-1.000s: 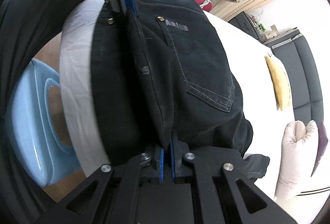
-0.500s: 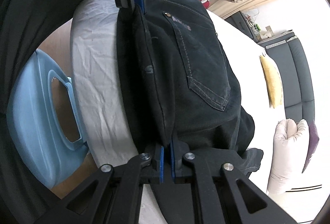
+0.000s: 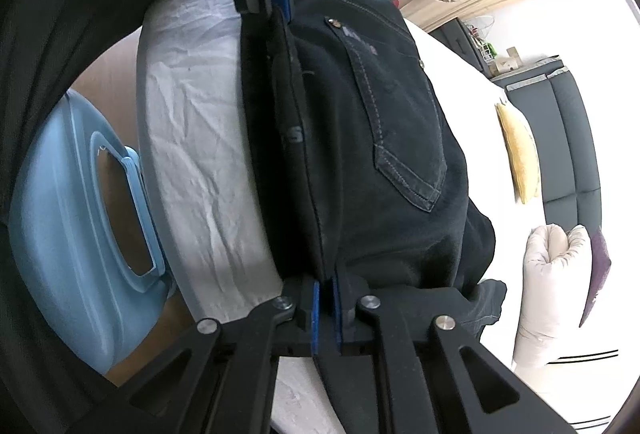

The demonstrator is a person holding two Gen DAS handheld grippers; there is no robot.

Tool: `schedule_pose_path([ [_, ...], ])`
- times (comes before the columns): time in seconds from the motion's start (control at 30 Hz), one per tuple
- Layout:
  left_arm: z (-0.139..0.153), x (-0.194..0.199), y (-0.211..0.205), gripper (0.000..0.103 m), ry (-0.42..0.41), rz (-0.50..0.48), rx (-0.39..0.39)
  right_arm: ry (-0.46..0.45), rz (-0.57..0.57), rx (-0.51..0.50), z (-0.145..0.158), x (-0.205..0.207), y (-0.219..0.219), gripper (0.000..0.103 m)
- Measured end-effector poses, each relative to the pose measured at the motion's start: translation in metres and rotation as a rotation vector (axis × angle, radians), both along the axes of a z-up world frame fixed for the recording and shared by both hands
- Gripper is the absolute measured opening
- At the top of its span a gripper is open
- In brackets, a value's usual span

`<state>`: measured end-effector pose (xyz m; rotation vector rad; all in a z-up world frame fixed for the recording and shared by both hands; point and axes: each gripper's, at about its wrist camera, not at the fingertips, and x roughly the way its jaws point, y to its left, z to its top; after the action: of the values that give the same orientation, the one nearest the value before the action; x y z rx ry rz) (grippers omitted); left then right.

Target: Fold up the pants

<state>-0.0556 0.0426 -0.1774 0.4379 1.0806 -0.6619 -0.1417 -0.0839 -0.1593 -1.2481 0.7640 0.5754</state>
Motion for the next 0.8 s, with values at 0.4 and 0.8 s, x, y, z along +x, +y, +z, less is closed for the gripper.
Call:
schedule_pose_path([
  [0.4,0.050,0.002,0.030,0.028,0.054,0.052,-0.100,-0.025,-0.085,0.069,-0.006,0.002,0.001,0.011],
  [0.8,-0.003,0.078,-0.017,0.028,0.171,0.200,-0.209,-0.027,-0.125,0.104,-0.002,0.002,-0.002,0.013],
])
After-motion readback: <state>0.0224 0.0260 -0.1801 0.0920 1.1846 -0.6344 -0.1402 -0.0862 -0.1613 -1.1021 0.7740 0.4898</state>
